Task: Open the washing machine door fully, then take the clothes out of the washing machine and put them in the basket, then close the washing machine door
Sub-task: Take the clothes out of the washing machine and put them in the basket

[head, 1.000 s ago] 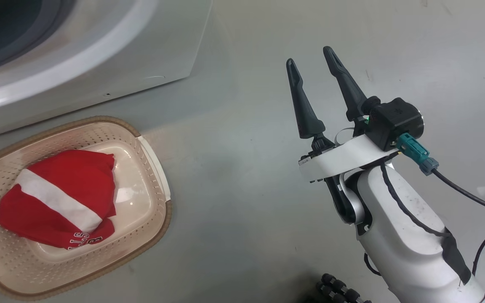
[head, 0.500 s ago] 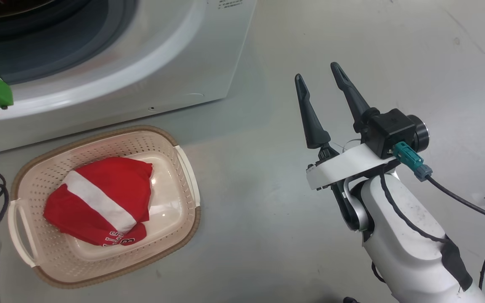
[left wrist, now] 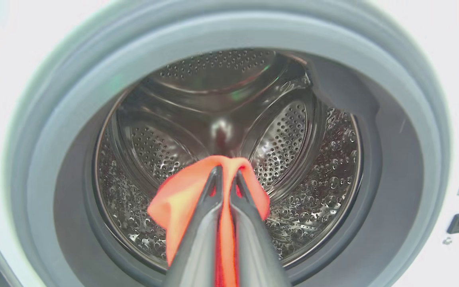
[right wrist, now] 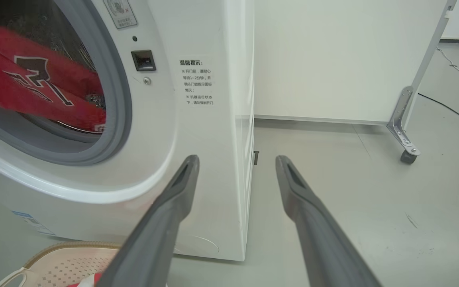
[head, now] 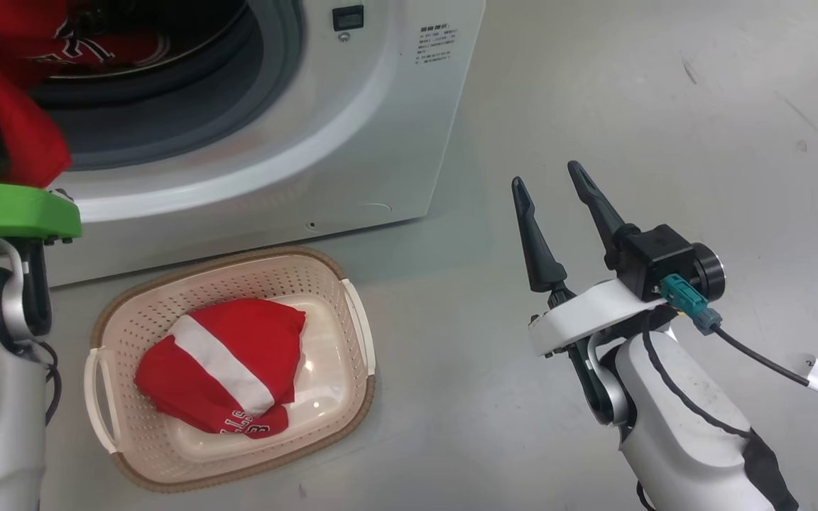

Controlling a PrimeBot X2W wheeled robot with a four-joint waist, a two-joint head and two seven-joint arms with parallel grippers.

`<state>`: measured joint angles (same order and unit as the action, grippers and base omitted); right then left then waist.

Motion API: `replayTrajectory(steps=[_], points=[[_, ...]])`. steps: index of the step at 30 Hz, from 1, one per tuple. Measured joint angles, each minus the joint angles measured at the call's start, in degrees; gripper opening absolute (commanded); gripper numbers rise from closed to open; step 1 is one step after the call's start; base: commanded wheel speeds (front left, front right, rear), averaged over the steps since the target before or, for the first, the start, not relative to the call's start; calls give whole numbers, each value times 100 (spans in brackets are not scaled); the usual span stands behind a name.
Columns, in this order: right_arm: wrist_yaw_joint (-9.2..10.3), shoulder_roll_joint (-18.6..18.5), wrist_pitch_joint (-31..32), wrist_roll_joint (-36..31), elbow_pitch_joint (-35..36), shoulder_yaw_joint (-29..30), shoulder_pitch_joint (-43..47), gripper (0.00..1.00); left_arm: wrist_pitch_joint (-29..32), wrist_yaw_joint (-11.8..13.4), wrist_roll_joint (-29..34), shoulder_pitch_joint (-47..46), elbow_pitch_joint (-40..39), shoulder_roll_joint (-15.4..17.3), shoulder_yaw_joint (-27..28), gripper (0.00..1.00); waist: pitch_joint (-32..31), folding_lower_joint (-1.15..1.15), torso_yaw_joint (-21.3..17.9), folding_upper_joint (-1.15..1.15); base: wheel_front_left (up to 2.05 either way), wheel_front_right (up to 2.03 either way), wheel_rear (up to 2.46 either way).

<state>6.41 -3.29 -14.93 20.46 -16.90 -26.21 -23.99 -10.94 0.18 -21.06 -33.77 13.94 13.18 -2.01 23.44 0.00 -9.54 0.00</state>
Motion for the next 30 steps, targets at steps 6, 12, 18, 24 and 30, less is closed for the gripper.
replayTrajectory(steps=[6, 12, 18, 24, 30], points=[[-30, 0, 0, -22, -98, 60, 252, 100, -101, 3, 131, 369, -417, -20, -57, 0, -340, 0, 130, 0, 0, 0, 0], [-31, -1, 0, -24, -179, 181, 462, 100, -209, 31, 221, 591, -951, -27, -63, 0, -686, 0, 219, 0, 0, 0, 0], [-81, 0, 0, -37, -213, 181, 601, 100, -234, 85, 313, 789, -1485, -14, -54, 0, -1014, 0, 271, 0, 0, 0, 0], [-93, 0, 0, -37, -215, 181, 758, 100, -308, 203, 447, 950, -2245, -1, 20, 0, -1318, 0, 282, 0, 0, 0, 0], [-99, 1, 0, -38, -199, 191, 822, 100, -325, 249, 447, 1256, -2671, -29, 13, 0, -1419, 0, 277, 0, 0, 0, 0]])
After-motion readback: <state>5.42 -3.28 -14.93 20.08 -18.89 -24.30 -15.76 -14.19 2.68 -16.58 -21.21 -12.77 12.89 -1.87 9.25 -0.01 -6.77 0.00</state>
